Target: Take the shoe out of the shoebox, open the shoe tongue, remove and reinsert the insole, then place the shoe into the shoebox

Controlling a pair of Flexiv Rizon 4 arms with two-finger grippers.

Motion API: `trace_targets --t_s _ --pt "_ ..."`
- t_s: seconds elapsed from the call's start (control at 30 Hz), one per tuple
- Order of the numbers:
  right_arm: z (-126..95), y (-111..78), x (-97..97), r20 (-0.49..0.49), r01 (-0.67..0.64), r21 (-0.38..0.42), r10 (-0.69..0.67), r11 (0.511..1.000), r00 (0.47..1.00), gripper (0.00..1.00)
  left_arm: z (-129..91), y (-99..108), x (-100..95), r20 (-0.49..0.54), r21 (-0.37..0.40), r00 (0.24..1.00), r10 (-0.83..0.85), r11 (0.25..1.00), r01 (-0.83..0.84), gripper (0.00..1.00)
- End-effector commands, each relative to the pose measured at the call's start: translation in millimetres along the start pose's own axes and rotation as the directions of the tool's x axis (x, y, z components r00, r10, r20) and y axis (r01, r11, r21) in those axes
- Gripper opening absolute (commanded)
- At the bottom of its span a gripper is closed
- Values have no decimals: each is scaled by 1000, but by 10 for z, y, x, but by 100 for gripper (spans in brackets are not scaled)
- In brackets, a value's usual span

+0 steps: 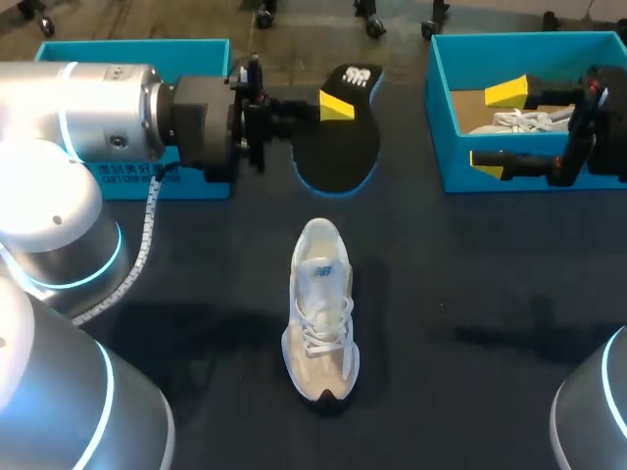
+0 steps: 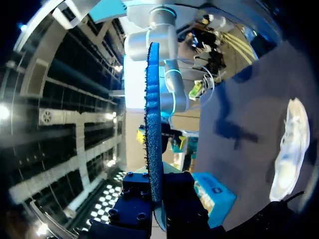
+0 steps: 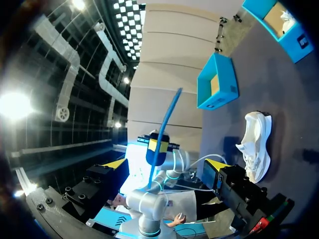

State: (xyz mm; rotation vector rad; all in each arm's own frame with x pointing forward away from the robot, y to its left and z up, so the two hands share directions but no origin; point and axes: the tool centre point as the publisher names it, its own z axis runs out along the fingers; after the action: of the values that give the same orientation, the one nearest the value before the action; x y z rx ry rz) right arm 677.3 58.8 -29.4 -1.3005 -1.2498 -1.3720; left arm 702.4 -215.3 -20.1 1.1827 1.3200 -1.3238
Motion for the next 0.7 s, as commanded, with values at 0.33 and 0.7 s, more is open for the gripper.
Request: trace_targets --t_s 0.33,0.7 --pt "9 -4 -6 0 0 -2 0 1000 1000 100 7 -208 -105 -146 -37 577 -803 588 808 0" --pt "9 -4 -6 0 0 -2 0 1000 1000 100 37 -125 -243 58 60 -374 -926 -370 927 0"
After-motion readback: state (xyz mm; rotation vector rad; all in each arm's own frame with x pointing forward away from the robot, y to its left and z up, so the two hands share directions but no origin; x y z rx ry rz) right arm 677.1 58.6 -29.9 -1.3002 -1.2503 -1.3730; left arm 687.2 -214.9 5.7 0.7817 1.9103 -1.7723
